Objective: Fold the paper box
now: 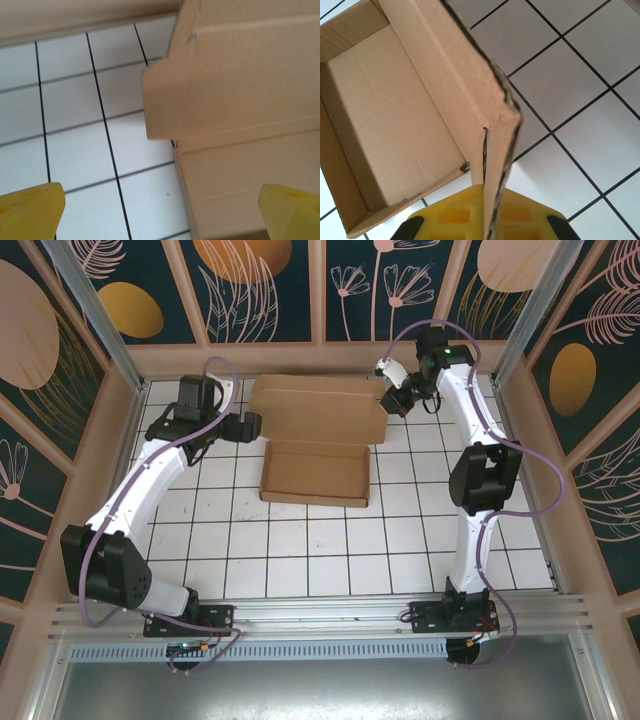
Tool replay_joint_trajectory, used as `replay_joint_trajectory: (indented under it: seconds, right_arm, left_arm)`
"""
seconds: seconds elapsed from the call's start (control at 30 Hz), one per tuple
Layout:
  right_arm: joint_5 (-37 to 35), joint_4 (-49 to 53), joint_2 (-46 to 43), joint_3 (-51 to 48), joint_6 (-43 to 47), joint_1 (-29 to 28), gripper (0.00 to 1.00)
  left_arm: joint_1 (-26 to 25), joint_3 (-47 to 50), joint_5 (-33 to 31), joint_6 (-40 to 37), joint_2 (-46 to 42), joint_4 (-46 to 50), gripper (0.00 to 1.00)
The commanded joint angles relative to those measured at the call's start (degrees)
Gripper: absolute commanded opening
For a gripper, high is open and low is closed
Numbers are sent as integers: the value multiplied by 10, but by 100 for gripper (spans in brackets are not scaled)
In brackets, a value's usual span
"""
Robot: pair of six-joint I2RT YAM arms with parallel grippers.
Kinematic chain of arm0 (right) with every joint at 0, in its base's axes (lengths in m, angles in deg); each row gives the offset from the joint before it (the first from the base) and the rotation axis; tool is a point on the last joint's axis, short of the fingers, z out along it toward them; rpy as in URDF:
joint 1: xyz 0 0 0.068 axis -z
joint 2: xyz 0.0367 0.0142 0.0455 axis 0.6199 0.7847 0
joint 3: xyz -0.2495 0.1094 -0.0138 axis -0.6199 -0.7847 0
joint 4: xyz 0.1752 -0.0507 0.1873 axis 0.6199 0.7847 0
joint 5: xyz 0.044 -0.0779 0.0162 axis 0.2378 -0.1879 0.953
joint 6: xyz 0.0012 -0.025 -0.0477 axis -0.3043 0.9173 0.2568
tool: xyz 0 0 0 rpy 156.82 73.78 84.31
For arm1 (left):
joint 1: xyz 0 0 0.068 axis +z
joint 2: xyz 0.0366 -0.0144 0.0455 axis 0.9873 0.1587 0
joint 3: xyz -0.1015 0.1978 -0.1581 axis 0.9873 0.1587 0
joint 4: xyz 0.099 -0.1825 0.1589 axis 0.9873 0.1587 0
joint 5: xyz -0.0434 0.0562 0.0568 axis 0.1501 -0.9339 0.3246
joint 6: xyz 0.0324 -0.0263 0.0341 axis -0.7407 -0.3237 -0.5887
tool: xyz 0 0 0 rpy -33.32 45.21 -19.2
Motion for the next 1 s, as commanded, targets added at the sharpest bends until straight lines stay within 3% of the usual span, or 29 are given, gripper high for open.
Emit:
replay_joint_trajectory:
  seconds: [0.0,0.13,0.27,0.5,0.77,0.97]
  right_arm:
    - [16,6,-27,-23,25,2,0]
    - [28,8,-26,-29,33,2,0]
    - [37,14,-28,-38,40,1,0]
    - [54,12,-37,-65,43,-9,0]
    - [61,7,-48,-81,41,-10,0]
    - [45,7,-50,-77,35,-7,0]
  left_arm:
    - [6,-51,19,-72,19,-5,96]
    - [6,-132,24,-136,70,60,89]
    - [7,-249,38,-212,162,183,77]
    - [7,-344,42,-295,245,265,75]
    - [9,-488,29,-321,352,360,66]
    - [9,-484,56,-335,353,385,58]
